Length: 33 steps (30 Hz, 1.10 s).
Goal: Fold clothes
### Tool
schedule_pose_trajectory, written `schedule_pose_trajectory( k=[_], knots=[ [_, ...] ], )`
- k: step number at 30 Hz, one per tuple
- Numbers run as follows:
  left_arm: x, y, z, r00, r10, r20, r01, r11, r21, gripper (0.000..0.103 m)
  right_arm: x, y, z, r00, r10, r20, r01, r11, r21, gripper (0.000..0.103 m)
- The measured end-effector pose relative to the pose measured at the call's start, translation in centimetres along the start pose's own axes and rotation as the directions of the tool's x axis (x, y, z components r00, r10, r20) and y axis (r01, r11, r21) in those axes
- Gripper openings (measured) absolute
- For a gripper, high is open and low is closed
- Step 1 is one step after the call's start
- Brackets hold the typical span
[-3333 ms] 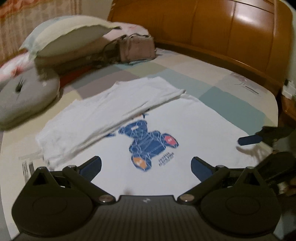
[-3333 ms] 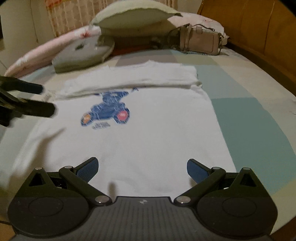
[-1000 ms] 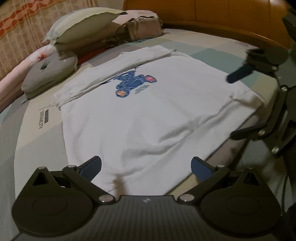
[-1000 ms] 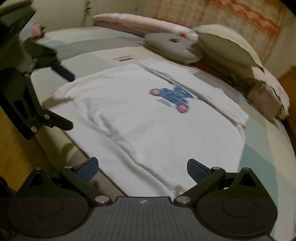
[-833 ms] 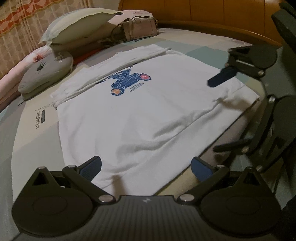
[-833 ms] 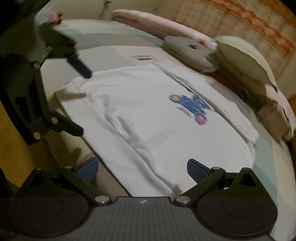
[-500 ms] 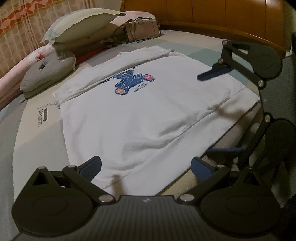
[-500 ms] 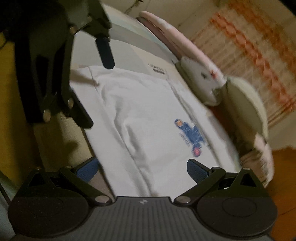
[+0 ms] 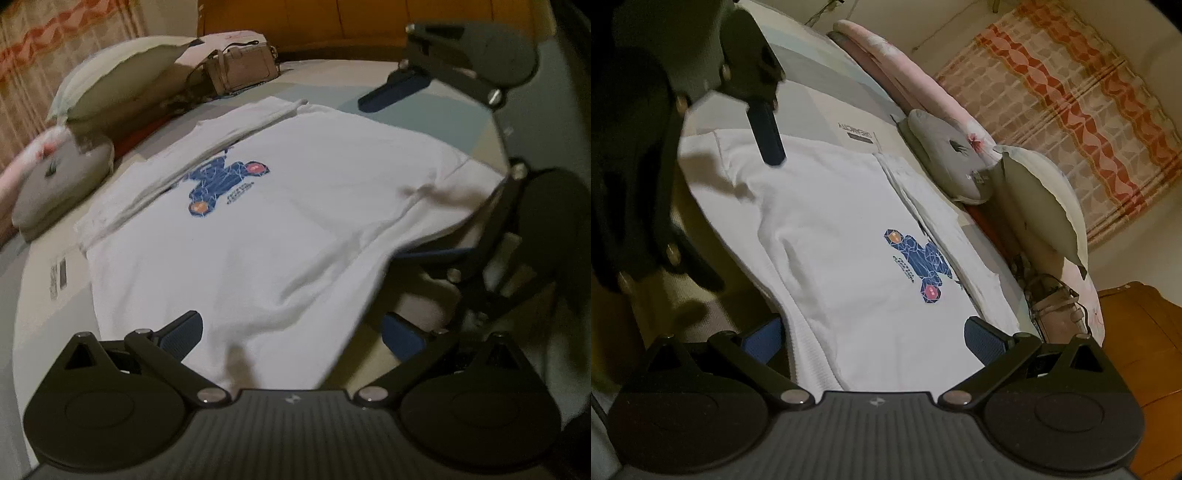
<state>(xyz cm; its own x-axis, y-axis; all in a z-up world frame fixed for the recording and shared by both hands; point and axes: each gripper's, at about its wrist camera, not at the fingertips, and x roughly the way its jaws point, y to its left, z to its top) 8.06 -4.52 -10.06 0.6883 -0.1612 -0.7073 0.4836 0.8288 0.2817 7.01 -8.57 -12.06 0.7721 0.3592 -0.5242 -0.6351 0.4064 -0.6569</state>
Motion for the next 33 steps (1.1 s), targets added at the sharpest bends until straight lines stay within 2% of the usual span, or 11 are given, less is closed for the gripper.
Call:
schedule_pose_trajectory(
  k=[3,4,7,10,14,19,21,26,30,33],
  knots=[
    [1.3,-0.3,0.5,0.995,0.099,-0.002,-0.099,0.994,0.050,0.102,-0.1,-0.2,-0.1,1.000,0.014,-0.003,-0.014,1.000,0.022,0.103],
    [1.4,-0.3,0.6,0.994,0.112,0.002,-0.112,0.992,0.054,0.102,-0.1,-0.2,-0.2,1.000,0.021,-0.005,-0.021,0.999,0.032,0.103],
    [1.3,0.1,0.8,0.995,0.100,0.007,-0.100,0.994,0.039,0.102,0.4,0.1,-0.4,0.999,0.049,-0.020,-0.047,0.996,0.072,0.103],
    [1.4,0.1,0.6,0.995,0.098,0.012,-0.099,0.994,0.052,0.102,1.5,0.9,-0.6,0.998,0.044,-0.033,-0.040,0.994,0.106,0.103],
    [1.2,0.1,-0.2,0.993,0.115,0.032,-0.118,0.988,0.101,0.102,2.0,0.0,-1.5,0.998,0.005,-0.063,0.006,0.986,0.164,0.103],
    [0.6,1.3,-1.9,0.975,0.219,0.037,-0.222,0.959,0.178,0.102,1.5,-2.2,-5.0,0.984,-0.080,-0.160,0.104,0.983,0.153,0.103],
    [0.5,1.4,-1.9,0.971,0.238,0.037,-0.240,0.951,0.193,0.102,1.4,-2.9,-5.8,0.979,-0.090,-0.184,0.121,0.979,0.165,0.103],
    [1.6,-1.0,-0.1,0.968,0.237,0.078,-0.249,0.939,0.235,0.102,1.8,-1.9,-4.8,0.982,-0.102,-0.156,0.123,0.983,0.133,0.103],
    [2.2,-2.7,0.6,0.959,0.258,0.116,-0.282,0.905,0.319,0.103,2.1,-0.4,-3.4,0.987,-0.119,-0.109,0.124,0.991,0.047,0.103],
    [2.0,-2.4,0.0,0.945,0.298,0.132,-0.326,0.866,0.381,0.103,2.1,-1.2,-4.0,0.983,-0.138,-0.123,0.143,0.989,0.032,0.103]
  ],
)
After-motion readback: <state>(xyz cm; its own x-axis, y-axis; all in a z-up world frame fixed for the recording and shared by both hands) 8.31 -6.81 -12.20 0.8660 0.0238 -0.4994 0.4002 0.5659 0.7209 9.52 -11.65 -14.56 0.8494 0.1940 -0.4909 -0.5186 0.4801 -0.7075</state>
